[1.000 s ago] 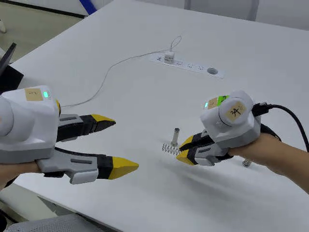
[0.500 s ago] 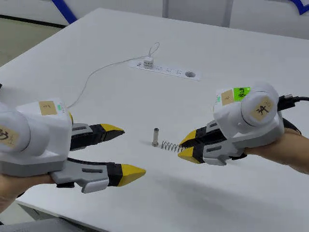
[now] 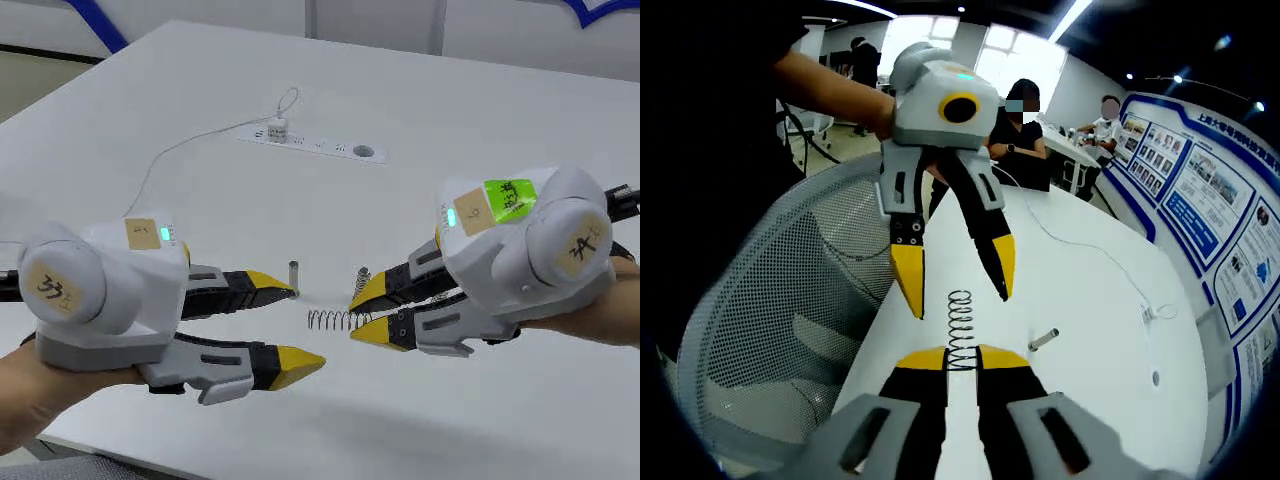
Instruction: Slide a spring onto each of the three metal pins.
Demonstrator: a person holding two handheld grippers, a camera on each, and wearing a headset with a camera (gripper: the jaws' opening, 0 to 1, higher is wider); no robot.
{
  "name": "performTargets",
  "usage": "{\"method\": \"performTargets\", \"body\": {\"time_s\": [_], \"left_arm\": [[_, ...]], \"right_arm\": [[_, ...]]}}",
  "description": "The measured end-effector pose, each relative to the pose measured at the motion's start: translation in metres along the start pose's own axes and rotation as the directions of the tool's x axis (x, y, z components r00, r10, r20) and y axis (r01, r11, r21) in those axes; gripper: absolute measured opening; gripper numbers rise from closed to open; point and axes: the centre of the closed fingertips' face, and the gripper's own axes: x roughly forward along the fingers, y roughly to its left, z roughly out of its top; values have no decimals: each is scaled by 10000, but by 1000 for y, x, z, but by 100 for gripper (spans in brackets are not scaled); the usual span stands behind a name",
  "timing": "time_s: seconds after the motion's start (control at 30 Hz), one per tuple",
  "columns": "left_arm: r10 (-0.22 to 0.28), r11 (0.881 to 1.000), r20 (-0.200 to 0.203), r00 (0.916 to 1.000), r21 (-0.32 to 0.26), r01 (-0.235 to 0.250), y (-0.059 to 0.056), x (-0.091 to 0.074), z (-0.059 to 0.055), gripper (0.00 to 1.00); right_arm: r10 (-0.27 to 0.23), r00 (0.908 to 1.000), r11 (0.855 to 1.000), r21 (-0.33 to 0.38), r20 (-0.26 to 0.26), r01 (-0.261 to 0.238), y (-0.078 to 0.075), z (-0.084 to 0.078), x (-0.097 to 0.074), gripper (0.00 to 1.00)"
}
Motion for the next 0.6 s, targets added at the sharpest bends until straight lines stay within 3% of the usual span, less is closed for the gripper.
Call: {"method": "performTargets", "body": {"time_s": [0.27,0.6], "left_arm": [[-406,9992,-133,9991,-4,406,-12,6,-5,35],[-744,9971,287,9968,-105,748,-14,7,6,19]], "right_arm": [[52,9998,9999,-129,-216,-55,3,-3,-2,11],[108,9998,9998,-135,-160,-110,3,3,-1,11]]}}
